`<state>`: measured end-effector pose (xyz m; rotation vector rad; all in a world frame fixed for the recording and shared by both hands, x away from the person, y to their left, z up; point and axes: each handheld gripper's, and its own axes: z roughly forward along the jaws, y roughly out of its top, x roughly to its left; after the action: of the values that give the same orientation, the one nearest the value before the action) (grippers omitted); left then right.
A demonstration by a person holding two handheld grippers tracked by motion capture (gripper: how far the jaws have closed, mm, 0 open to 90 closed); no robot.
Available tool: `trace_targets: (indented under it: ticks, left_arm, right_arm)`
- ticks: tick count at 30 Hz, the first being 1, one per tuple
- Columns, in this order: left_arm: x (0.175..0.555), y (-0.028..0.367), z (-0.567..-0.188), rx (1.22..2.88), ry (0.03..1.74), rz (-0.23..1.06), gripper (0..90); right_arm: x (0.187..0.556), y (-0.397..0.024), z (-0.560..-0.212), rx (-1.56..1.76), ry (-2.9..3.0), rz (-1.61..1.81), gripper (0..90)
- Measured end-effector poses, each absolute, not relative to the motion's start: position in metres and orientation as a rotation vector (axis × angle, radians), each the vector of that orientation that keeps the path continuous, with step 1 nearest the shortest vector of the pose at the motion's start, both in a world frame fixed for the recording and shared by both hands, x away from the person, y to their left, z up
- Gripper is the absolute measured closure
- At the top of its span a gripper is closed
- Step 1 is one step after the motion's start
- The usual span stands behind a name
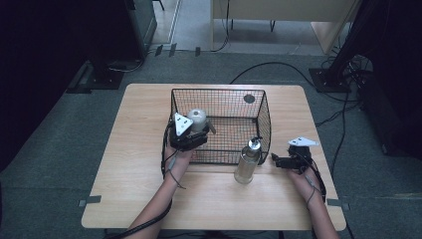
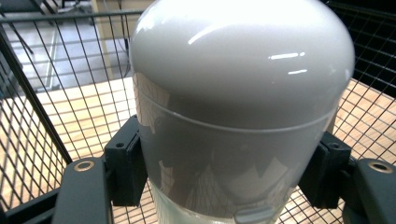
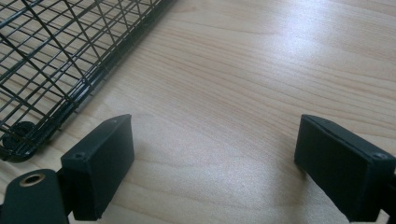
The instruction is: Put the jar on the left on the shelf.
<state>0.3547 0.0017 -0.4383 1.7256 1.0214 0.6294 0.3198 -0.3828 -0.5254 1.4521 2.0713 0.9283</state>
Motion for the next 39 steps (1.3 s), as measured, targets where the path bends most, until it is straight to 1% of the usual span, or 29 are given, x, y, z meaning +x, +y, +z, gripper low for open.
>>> trace_targets:
  ticks: [6,12,19,25,29,31,34,39]
  left_arm:
    - [0.356,-0.002,-0.438,1.777,1.012,0.626,30.2]
    - [0.357,-0.009,-0.441,1.859,0.989,0.671,30.1]
    - [0.361,-0.003,-0.445,1.807,1.021,0.636,30.0]
    - [0.362,0.003,-0.446,1.799,1.031,0.606,29.7]
    - [0.360,0.002,-0.447,1.816,1.016,0.617,29.5]
    - [0.360,0.002,-0.447,1.828,1.014,0.615,26.9]
    - [0.360,0.000,-0.449,1.831,1.005,0.613,25.7]
    - [0.359,0.001,-0.449,1.834,1.001,0.627,25.7]
  right_arm:
    - [0.320,-0.383,-0.525,1.452,2.072,0.929,11.5]
    - [0.320,-0.383,-0.525,1.452,2.072,0.929,11.5]
    - [0.320,-0.383,-0.525,1.453,2.071,0.928,11.5]
    - [0.320,-0.383,-0.525,1.452,2.071,0.929,11.5]
    - [0.320,-0.383,-0.525,1.451,2.072,0.929,11.5]
    - [0.320,-0.383,-0.525,1.452,2.071,0.929,11.5]
    - [0.320,-0.383,-0.525,1.453,2.071,0.928,11.5]
    - [0.320,-0.383,-0.525,1.452,2.072,0.929,11.5]
